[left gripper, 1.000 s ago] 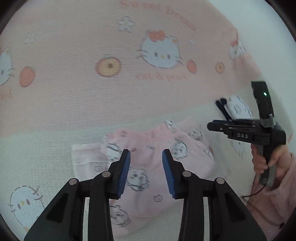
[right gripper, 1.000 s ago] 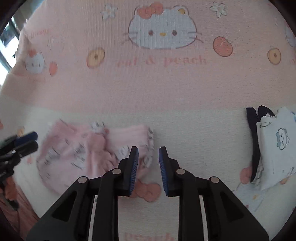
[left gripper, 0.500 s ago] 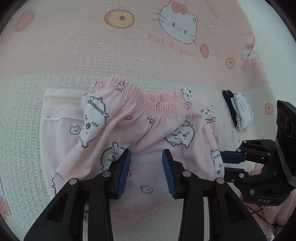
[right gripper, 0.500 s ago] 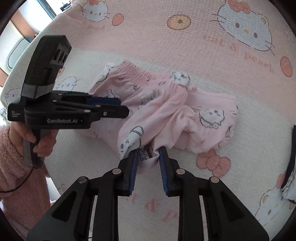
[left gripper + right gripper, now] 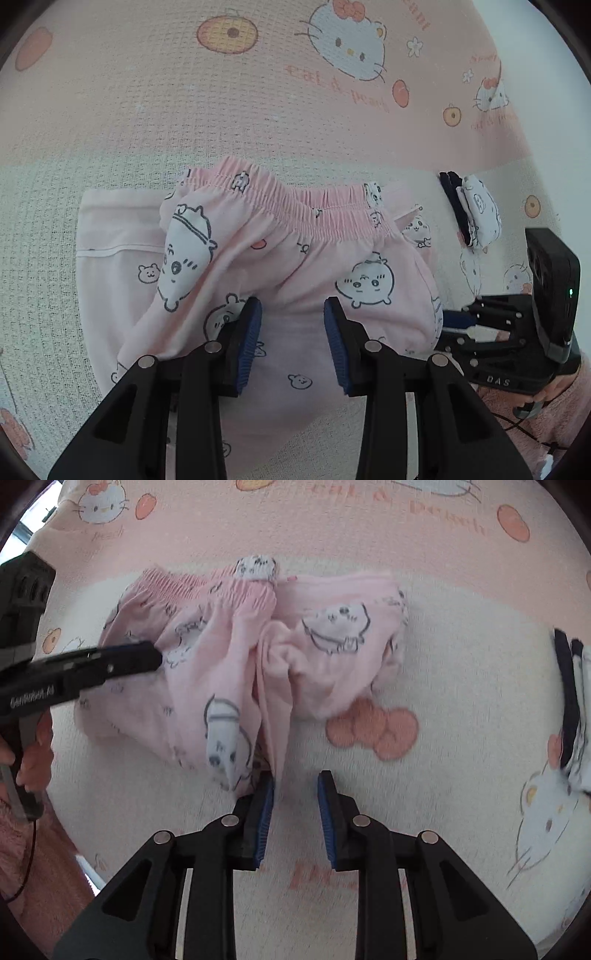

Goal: Fold clothes

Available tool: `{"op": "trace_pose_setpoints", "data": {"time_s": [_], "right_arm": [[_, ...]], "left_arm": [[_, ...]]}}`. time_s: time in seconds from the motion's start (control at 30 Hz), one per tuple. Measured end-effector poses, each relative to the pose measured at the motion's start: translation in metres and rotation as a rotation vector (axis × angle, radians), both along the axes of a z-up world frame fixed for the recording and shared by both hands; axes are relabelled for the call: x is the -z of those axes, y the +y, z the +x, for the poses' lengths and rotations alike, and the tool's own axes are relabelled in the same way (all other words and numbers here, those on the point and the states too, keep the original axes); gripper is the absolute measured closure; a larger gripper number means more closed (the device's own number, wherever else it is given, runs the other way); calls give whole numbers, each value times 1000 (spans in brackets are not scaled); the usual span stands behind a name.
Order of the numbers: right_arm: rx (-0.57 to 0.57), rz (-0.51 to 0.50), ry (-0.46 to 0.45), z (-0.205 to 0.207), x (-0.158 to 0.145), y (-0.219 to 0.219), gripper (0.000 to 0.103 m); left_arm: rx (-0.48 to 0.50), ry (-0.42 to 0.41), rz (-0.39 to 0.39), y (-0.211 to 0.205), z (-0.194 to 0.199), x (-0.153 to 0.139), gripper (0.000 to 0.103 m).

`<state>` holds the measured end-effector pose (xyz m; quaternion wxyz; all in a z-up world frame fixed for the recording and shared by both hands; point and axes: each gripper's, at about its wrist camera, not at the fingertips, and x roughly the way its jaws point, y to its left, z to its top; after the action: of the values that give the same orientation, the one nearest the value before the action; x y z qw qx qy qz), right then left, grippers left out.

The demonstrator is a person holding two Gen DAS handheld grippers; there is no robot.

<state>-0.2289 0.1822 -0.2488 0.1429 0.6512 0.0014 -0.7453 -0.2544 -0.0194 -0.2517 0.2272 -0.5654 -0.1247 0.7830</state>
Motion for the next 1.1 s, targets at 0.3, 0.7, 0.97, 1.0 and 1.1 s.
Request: {"op": "trace_pose_setpoints", "data": {"time_s": [0.3, 0.7, 0.97, 1.0, 1.1], "right_arm": [[83, -134, 15, -7, -14, -4, 54], [4, -242, -49, 11, -5, -38, 101], [170, -168, -153, 30, 22, 60, 97], [201, -176, -158, 24, 27, 69, 93], [288, -342, -121, 20, 27, 65, 53]], "left_arm": [[-207, -1, -5, -62, 41, -31, 61], [-234, -47, -42, -82, 100, -7, 61], [-174, -38, -37, -88, 106, -3, 57], [-167, -41, -44, -85, 105, 0, 57], [-149, -44, -64, -75, 98, 5, 57]]}}
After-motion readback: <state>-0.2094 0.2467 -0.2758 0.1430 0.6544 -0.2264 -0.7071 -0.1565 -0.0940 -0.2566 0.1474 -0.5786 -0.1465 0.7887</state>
